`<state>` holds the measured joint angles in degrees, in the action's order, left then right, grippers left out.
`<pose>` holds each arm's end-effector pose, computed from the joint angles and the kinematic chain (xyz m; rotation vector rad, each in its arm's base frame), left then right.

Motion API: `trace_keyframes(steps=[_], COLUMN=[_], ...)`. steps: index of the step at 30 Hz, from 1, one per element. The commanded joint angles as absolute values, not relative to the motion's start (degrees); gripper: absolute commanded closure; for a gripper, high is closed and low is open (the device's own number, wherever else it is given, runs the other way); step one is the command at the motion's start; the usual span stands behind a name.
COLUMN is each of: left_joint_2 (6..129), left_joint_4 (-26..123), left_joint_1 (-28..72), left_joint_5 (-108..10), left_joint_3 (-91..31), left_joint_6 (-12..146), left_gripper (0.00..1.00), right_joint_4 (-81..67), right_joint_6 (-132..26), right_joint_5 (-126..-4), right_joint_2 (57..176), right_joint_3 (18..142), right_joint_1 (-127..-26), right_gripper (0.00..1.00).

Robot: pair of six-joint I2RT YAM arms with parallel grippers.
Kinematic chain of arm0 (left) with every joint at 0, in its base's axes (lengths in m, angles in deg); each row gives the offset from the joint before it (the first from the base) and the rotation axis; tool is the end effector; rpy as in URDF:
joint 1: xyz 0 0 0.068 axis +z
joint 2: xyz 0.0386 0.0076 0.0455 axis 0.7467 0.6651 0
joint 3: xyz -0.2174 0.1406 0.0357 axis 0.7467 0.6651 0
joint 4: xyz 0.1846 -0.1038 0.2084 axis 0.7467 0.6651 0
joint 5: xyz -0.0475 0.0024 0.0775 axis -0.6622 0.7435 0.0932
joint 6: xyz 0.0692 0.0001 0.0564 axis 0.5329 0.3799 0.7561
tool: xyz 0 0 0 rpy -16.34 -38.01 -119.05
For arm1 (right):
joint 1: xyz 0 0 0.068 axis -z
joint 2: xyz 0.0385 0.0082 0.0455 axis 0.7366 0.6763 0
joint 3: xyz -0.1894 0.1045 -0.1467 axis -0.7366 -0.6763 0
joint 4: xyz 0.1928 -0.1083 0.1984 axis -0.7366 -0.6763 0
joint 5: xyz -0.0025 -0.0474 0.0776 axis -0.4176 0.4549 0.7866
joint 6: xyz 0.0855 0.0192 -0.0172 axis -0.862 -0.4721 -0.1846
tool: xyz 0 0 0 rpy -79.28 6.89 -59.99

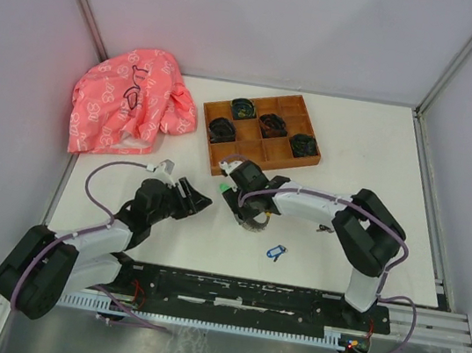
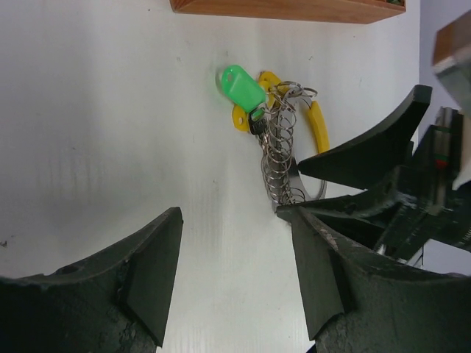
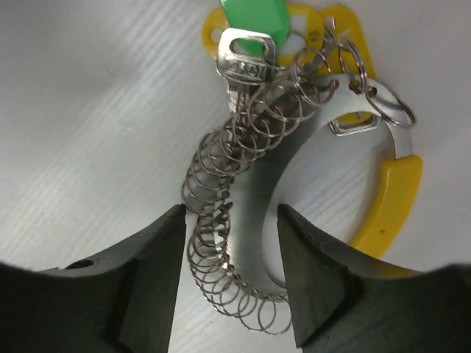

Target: Put the keys on the keyring

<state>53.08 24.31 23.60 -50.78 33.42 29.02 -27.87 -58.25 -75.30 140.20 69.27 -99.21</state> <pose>0.2263 -0.1197 0.0801 -0.3446 2.1396 -0.9661 0.2598 0.3237 0.0898 -0.8888 2.5126 0.3156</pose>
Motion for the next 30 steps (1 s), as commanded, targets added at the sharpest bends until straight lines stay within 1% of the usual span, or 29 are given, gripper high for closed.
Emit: trace_keyframes(steps=[1, 3, 7, 12, 18, 23, 30], left_joint_2=[53.25, 53.69, 54.72, 55.88, 56.38, 56.36, 56.64], left_joint_4=[23.06, 23.17, 22.27, 18.52, 16.85, 16.64, 17.35], left_joint_1=[23.92, 23.87, 23.88, 23.95, 23.80, 23.81, 23.83], left_joint_5=[-52.61, -53.38, -55.14, -58.86, -61.29, -62.78, -64.91], left_joint_3=[33.08, 32.73, 32.35, 32.27, 31.44, 30.48, 29.31], left_joint_6=[31.54, 31.39, 30.62, 28.03, 25.87, 25.33, 26.65], left_gripper=[0.32, 0.32, 0.32, 0.32, 0.32, 0.33, 0.34], right_joint_4=[-29.24, -29.74, -30.36, -28.63, -25.05, -23.08, -21.83], right_joint_6=[-58.77, -59.01, -59.33, -58.41, -56.70, -55.06, -53.19], right_joint_5=[-77.00, -77.30, -77.30, -73.99, -69.05, -67.56, -66.91], right_joint_2=[142.65, 143.33, 143.35, 139.06, 132.82, 129.95, 126.87], right_joint_3=[72.60, 72.36, 71.41, 68.20, 64.22, 62.03, 60.04], right_joint_1=[-99.86, -99.96, -99.96, -100.00, -100.00, -99.92, -99.66], right_gripper=[0.41, 0.43, 0.58, 0.70, 0.77, 0.83, 0.86])
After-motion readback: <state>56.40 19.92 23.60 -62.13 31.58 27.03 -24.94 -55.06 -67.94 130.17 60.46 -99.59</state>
